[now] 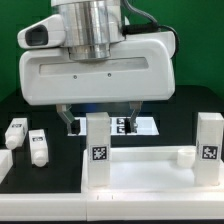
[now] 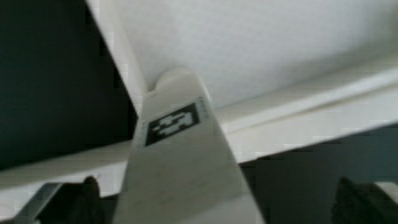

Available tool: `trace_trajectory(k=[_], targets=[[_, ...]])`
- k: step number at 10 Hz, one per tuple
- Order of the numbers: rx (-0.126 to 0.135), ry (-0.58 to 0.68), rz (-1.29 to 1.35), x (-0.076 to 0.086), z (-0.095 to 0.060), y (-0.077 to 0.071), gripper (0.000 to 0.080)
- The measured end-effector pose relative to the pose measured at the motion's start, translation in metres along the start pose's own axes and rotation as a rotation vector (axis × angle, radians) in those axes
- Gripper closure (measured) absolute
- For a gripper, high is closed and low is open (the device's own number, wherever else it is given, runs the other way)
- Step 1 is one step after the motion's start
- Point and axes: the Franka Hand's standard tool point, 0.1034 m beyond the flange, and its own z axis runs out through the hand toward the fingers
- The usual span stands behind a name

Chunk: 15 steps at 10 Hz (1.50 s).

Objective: Assemble desk

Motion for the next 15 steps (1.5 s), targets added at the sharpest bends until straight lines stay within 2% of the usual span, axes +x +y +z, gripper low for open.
trace_trajectory(k=[1,2,3,4,5,8,9,13,14,15], targets=[[0.0,0.0,0.017,0.0,0.0,0.0,0.0162],[-0.001,0.0,0.044,-0.0001,0.0003,0.0001,0.0282],[-0.001,0.0,0.054,-0.0001,0.0005,0.0005,0.0282],[-0.008,0.0,0.134,0.0003,0.0008,0.0047,0.0482],[-0.012,0.002,0.259,0.0011,0.001,0.0079,0.0507],[-0.015,0.017,0.788,-0.0017,0.0027,0.0076,0.0508],[0.006,0.01,0.999,-0.0038,0.0035,0.0047,0.0508],[0.017,0.0,1.256,-0.0037,0.0041,0.0037,0.0509],[0.028,-0.006,1.377,-0.0035,0.004,0.003,0.0509],[0.05,-0.011,1.561,-0.0025,0.0043,0.0027,0.0509]])
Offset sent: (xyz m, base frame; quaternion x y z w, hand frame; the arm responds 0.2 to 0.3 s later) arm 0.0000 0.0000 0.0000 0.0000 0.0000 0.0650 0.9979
